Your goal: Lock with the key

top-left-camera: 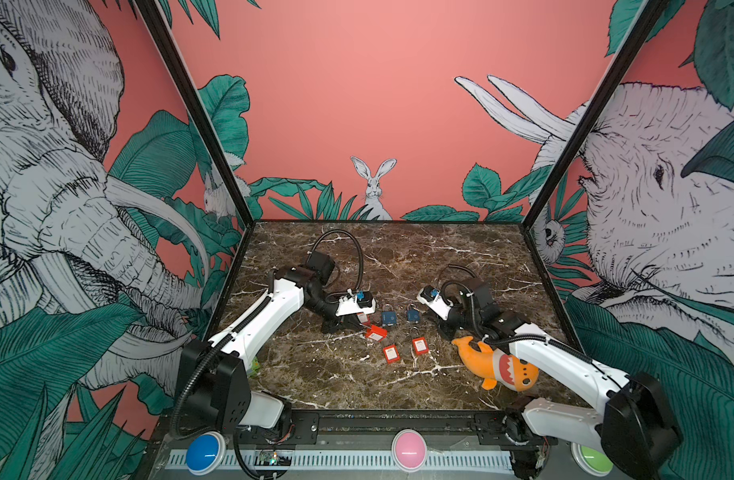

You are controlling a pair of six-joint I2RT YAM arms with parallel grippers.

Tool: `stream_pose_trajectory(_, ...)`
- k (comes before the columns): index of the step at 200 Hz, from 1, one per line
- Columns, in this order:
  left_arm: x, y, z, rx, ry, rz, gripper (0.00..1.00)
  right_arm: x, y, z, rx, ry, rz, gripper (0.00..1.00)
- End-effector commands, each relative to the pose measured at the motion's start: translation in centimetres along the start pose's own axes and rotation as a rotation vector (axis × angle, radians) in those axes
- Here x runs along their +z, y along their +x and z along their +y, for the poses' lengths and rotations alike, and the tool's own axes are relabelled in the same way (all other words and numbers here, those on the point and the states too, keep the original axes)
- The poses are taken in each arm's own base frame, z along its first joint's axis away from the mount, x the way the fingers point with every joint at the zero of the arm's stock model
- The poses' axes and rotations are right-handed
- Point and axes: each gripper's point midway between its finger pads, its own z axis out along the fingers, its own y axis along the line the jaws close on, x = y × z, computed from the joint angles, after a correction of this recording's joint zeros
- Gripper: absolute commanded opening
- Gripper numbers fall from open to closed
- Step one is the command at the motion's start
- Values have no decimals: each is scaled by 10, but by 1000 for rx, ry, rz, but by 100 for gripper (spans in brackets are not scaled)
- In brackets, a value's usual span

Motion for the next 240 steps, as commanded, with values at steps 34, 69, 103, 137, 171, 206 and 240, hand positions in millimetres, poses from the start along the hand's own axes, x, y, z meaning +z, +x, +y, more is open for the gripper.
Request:
stream_pose_trajectory(34, 5, 32, -36, -118, 190, 237, 0, 17, -1, 6, 47, 70, -24, 0)
stream_pose_trajectory(69, 14, 52, -39, -133, 239, 383, 0, 19, 6, 7, 74, 101, -16, 0)
stream_pose_trajectory(103, 21, 68, -34, -153, 289, 514, 0, 17, 19, 10, 109, 110, 13, 0)
stream_pose_trajectory(137, 30, 72, -36, -143, 359, 599, 0, 13, 25, 17, 111, 108, 2, 0)
stream_pose_trajectory(171, 39, 71, -40, -152, 399, 612, 0, 11, 22, 18, 101, 111, -7, 0)
stream_pose_trajectory(206, 48, 74, -36, -162, 428, 625, 0, 19, 20, 18, 93, 99, 13, 0)
stream_pose_trajectory(240, 57, 75, -18, -147, 400, 656, 8, 26, 15, 22, 99, 76, 17, 0)
